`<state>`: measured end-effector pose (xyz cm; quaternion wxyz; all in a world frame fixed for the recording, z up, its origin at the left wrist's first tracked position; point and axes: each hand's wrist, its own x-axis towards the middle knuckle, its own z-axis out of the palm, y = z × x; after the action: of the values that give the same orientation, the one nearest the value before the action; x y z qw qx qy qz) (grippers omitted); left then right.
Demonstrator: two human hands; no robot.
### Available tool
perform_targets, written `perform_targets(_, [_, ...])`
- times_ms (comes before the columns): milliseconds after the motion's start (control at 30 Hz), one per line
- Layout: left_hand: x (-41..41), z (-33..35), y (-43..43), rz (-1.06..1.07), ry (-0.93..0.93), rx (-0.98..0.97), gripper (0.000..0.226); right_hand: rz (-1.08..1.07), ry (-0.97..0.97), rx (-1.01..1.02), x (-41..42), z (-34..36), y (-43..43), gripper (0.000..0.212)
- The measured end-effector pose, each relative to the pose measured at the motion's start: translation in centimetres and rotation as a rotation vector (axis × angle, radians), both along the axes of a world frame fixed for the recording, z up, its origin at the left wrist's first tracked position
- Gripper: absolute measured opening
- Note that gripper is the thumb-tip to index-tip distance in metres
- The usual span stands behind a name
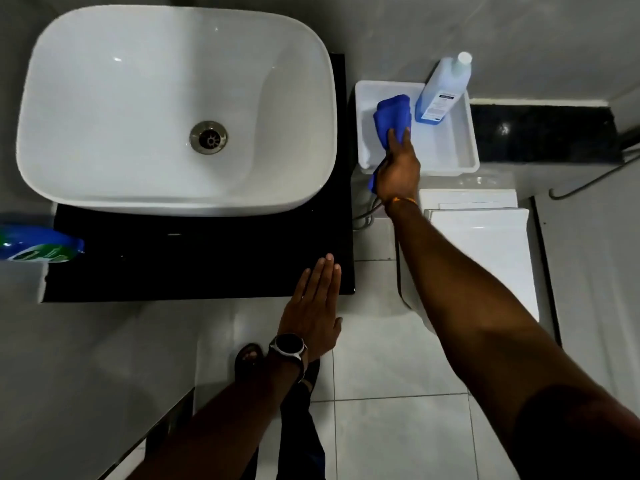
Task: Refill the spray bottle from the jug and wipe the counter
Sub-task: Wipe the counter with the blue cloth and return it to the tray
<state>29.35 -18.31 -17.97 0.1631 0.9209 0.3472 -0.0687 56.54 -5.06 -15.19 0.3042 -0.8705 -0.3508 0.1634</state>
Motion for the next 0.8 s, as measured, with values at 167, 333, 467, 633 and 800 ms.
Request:
perform_targets(167, [1.7, -0.9, 1.1, 0.054, -0.035, 0.016, 0.097, 0.005, -0.040, -0.108, 3.2, -1.4, 5.0, 0.066])
perform_targets(333, [1.8, -1.7, 1.0, 0.056, -0.055, 0.045, 0.080, 0.035, -0.054, -0.138, 5.0, -3.5, 7.7, 0.058])
perform_targets(467, [1.9, -2.0, 1.0, 0.064, -0.057, 0.050, 0.078, 0.068, -0.028, -0.141, 6.2, -5.8, 9.3, 0.047])
perform_targets(633, [2.0, -1.7, 1.2, 0.056, -0.035, 0.063, 0.076, 0.160, -0.059, -0.238, 7.8, -7.9, 10.9, 0.049])
perform_targets(800, [2.1, -1.5, 1.3, 0.044, -0.007, 0.081, 0.076, 0.317, -0.085, -0.447, 8.7, -9.5, 11.8, 0.056])
